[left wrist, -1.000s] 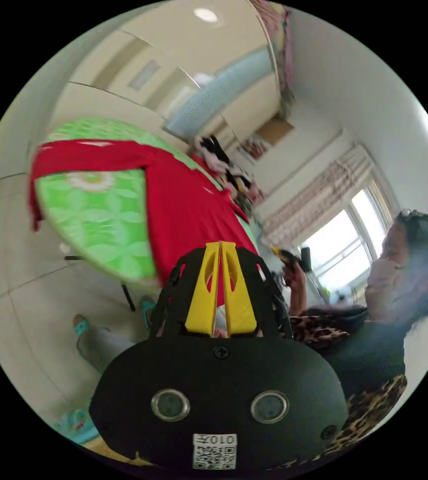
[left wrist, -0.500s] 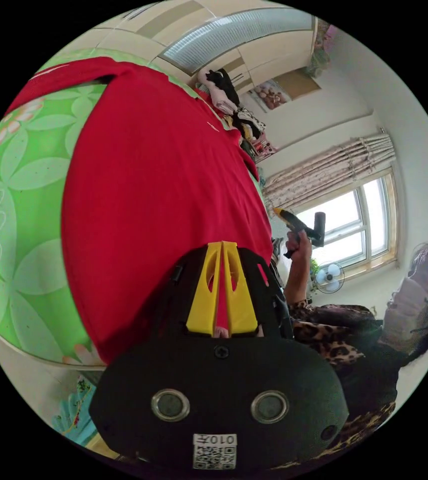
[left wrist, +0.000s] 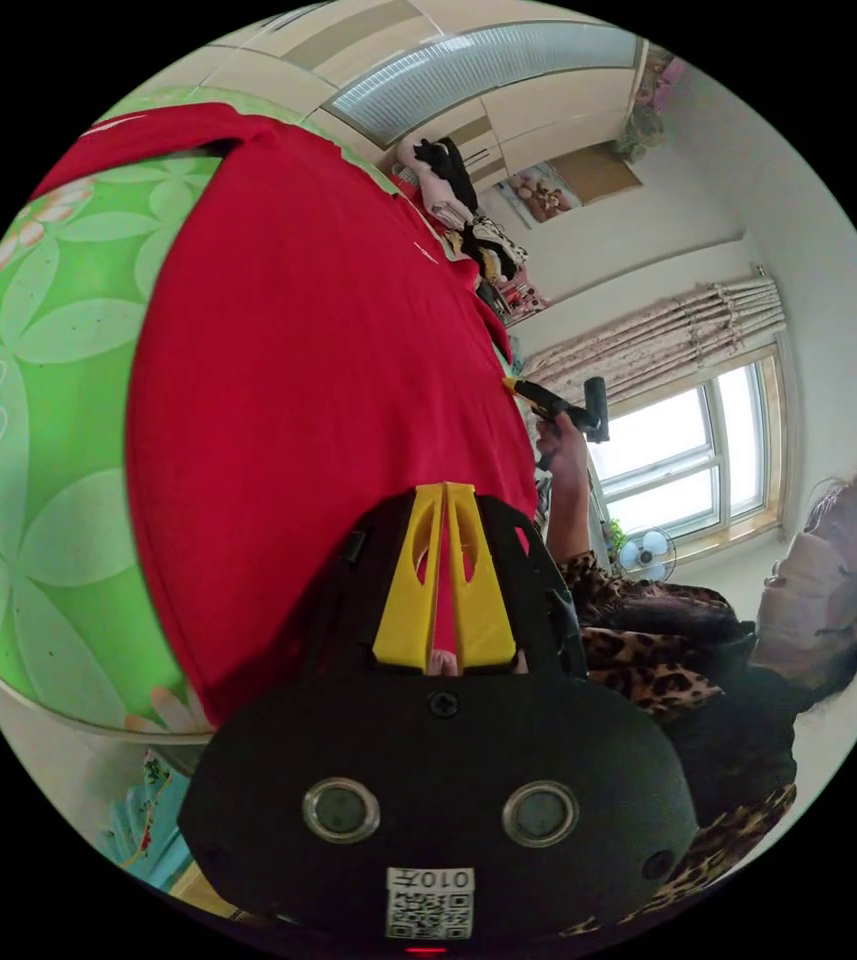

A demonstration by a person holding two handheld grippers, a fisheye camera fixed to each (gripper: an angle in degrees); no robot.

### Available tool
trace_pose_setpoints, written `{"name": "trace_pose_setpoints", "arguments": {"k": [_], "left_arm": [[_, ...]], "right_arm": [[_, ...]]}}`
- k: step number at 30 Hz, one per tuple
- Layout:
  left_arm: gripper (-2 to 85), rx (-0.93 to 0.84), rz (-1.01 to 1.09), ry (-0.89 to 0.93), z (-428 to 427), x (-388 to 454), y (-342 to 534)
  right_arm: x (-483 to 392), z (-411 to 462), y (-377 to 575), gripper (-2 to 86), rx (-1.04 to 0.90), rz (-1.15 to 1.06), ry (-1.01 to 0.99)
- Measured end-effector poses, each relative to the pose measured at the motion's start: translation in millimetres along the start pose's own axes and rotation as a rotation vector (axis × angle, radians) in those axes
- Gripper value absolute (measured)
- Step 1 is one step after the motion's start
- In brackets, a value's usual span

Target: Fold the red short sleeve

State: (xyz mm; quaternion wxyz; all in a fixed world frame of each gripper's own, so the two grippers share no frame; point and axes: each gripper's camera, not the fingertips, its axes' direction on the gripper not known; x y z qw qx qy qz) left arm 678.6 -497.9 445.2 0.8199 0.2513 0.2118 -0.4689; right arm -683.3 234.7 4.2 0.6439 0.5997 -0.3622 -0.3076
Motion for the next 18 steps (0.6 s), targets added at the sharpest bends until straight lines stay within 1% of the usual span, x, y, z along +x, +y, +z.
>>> {"name": "trace_pose_setpoints", "arguments": {"k": [1, 3, 5, 6, 7, 8, 9, 11, 12, 14, 17, 18], "left_arm": [[-0.4, -0.005, -0.031, 0.006, 2, 2, -3], [-0.3, 0.013, -0.010, -0.006, -3, 16, -9], [-0.3, 0.073, 0.042, -0.004, -18, 40, -26], [-0.3, 0.087, 0.051, -0.012, -20, 46, -33], [-0.3, 0.106, 0.059, -0.041, -20, 54, -48], [-0.3, 0.087, 0.043, -0.070, -12, 58, -66], [-0.3, 0.063, 0.029, -0.081, -5, 59, -75], [-0.3, 0.020, 0.035, -0.109, 22, 70, -106], [-0.3, 0.009, 0.048, -0.116, 29, 76, -115], [-0.2, -0.074, 0.131, -0.131, 58, 106, -157], [-0.1, -0.174, 0.263, -0.096, 108, 153, -219], [-0.1, -0.178, 0.280, -0.086, 119, 162, -230]], "right_arm": [[-2, -4, 13, 2.1, 0.043, 0.017, -0.011], [-4, -5, 30, 2.2, 0.071, 0.033, -0.021], [-8, -1, 45, 2.3, 0.105, 0.001, -0.153], [-20, 12, 51, 2.4, 0.081, -0.052, -0.254], [-36, 33, 54, 2.4, 0.014, -0.089, -0.272], [-45, 44, 57, 2.4, -0.022, -0.100, -0.238], [-56, 65, 62, 2.3, -0.090, -0.063, -0.119], [-68, 62, 87, 2.4, -0.032, -0.080, -0.110], [-66, 48, 114, 2.4, 0.057, -0.060, -0.098], [-45, 30, 156, 2.6, 0.143, 0.002, -0.131], [24, 15, 235, 3.0, 0.290, 0.143, -0.341], [56, 19, 270, 3.3, 0.352, 0.207, -0.426]]}}
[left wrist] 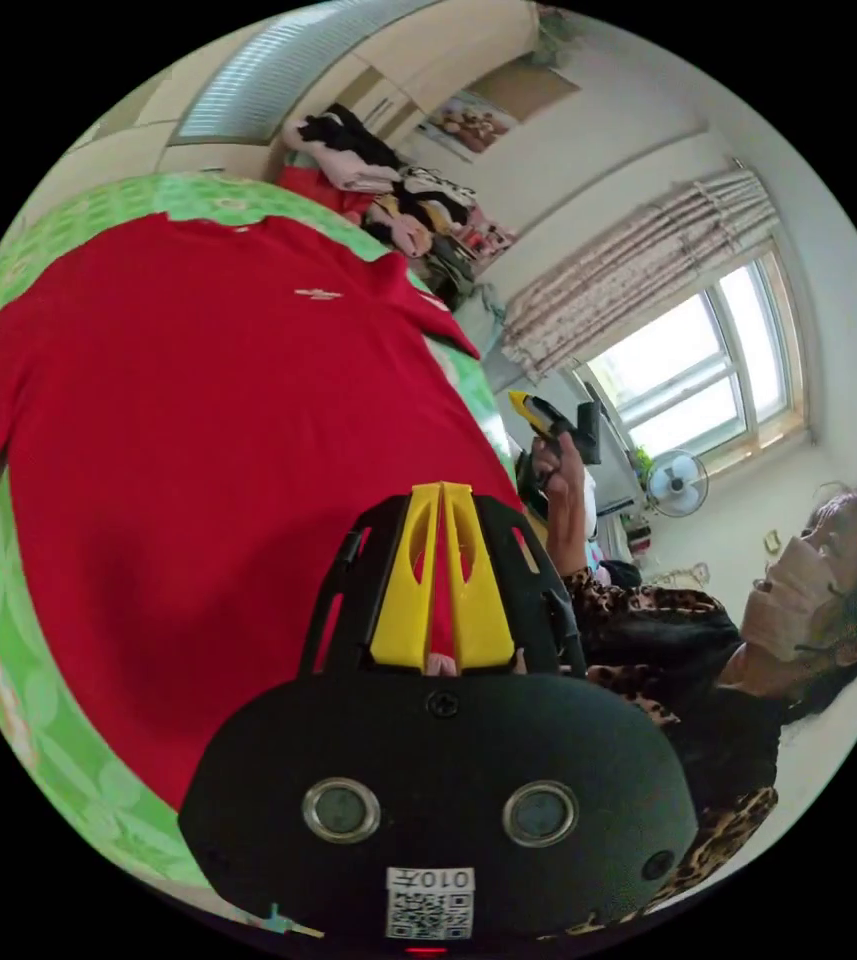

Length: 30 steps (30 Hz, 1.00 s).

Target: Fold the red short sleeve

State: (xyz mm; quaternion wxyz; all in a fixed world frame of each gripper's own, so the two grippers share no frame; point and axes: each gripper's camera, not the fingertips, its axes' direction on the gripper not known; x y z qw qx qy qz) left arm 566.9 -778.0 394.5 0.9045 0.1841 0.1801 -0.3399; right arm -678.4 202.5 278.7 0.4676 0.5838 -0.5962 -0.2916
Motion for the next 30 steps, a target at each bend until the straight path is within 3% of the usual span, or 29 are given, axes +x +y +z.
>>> {"name": "trace_pose_setpoints", "arguments": {"k": [6, 10, 17, 25, 30], "left_arm": [[-0.1, -0.115, 0.199, 0.008, 116, 94, -145], [0.3, -0.213, 0.367, -0.131, 192, 178, -241], [0.2, -0.267, 0.589, -0.347, 318, 286, -379], [0.0, -0.378, 0.641, -0.454, 449, 317, -453], [0.5, -0.466, 0.670, -0.486, 504, 323, -484]], "right_arm": [[149, 6, 121, 13.0, 0.058, 0.245, -0.208], [235, 70, 201, 15.8, 0.074, 0.398, -0.473], [303, 158, 284, 17.6, 0.180, 0.577, -0.596], [396, 254, 345, 18.5, 0.345, 0.877, -0.736], [441, 301, 353, 16.9, 0.324, 0.941, -0.738]]}}
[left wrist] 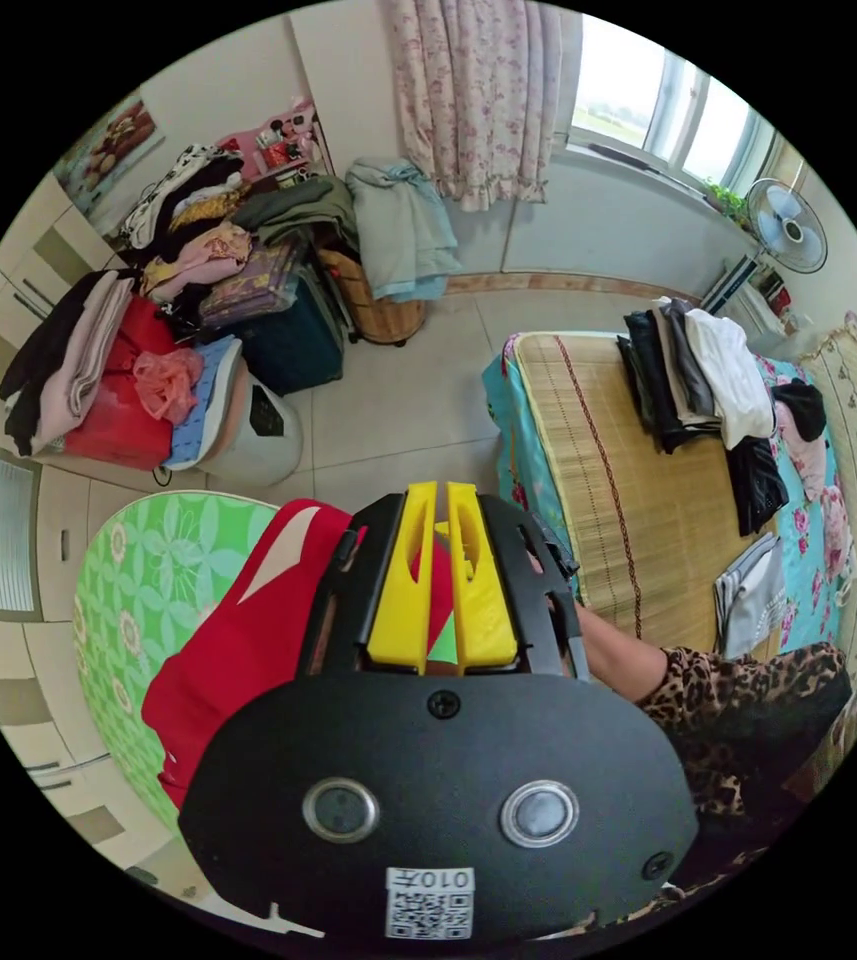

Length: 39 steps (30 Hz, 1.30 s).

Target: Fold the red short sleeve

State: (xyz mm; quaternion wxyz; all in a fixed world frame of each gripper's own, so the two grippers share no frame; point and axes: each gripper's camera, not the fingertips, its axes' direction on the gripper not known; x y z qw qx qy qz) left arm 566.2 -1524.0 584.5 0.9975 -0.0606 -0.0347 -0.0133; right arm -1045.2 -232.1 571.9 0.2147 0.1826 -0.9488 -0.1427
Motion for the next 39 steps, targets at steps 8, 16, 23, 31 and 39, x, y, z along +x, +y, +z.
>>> {"name": "trace_pose_setpoints", "arguments": {"k": [8, 16, 23, 31, 39], "left_arm": [[2.5, -0.055, -0.029, -0.006, 37, -35, -44], [4.4, -0.006, -0.100, 0.124, 57, -84, -47], [5.9, 0.265, -0.088, 0.361, 29, -139, -5], [9.1, 0.386, -0.017, 0.663, 37, -193, 45], [9.6, 0.394, 0.099, 0.745, 54, -203, 70]], "right_arm": [[16, -65, -34, 4.8, 0.082, -0.214, 0.092], [-65, -79, -28, 3.8, -0.341, -0.823, -0.216], [-98, -76, -21, 3.8, -0.529, -1.034, -0.166], [-135, -74, -51, 3.8, -0.654, -1.161, -0.123], [-165, -72, -125, 3.8, -0.691, -1.164, -0.118]]}}
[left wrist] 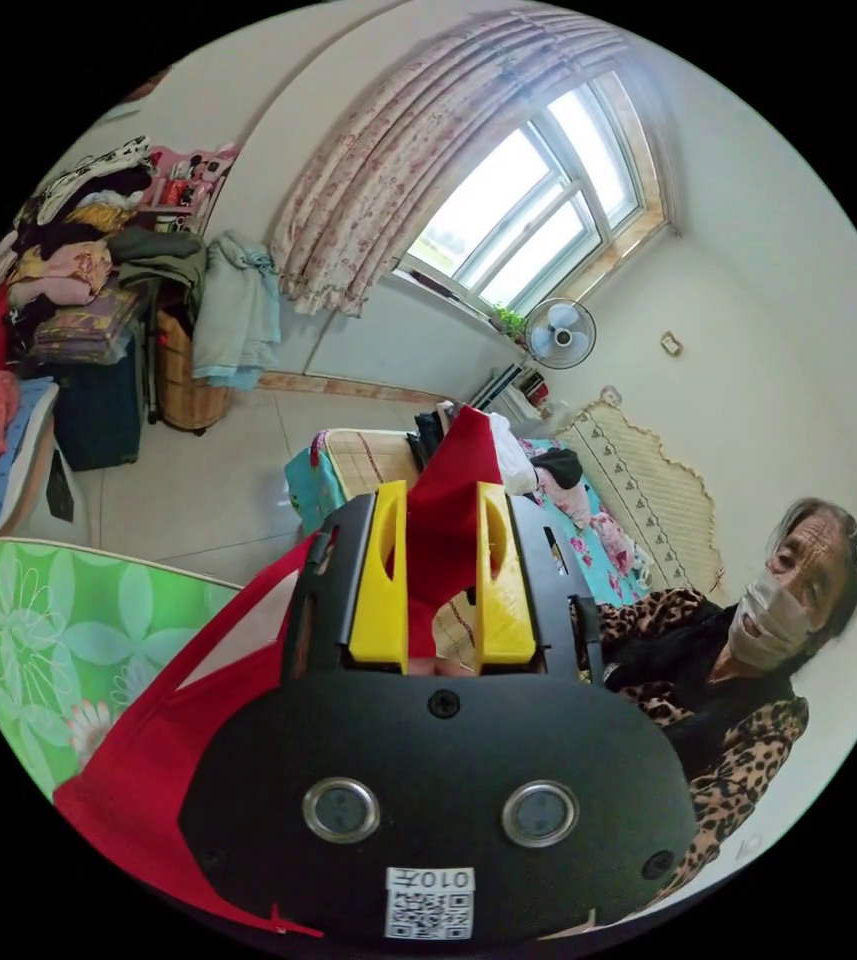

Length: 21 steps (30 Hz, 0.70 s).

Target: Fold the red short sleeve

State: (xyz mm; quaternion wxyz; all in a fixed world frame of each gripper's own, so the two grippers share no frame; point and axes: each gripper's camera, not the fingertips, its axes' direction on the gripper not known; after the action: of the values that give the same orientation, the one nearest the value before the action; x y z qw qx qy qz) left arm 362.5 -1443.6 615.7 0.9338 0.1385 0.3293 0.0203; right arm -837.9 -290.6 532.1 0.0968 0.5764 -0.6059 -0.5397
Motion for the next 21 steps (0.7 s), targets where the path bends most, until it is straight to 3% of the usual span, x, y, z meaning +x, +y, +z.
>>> {"name": "trace_pose_setpoints", "arguments": {"k": [6, 11, 21], "left_arm": [[8.2, 0.039, 0.040, 0.017, -15, 5, 29], [6.9, 0.108, 0.131, -0.101, -65, 53, 63], [6.1, 0.324, 0.250, -0.339, -252, 171, 177]], "right_arm": [[33, -51, -53, 3.8, 0.019, 0.012, 0.041], [54, -64, -130, 3.9, 0.016, -0.016, 0.070], [25, 65, -397, 4.0, -0.154, -0.199, 0.316]]}}
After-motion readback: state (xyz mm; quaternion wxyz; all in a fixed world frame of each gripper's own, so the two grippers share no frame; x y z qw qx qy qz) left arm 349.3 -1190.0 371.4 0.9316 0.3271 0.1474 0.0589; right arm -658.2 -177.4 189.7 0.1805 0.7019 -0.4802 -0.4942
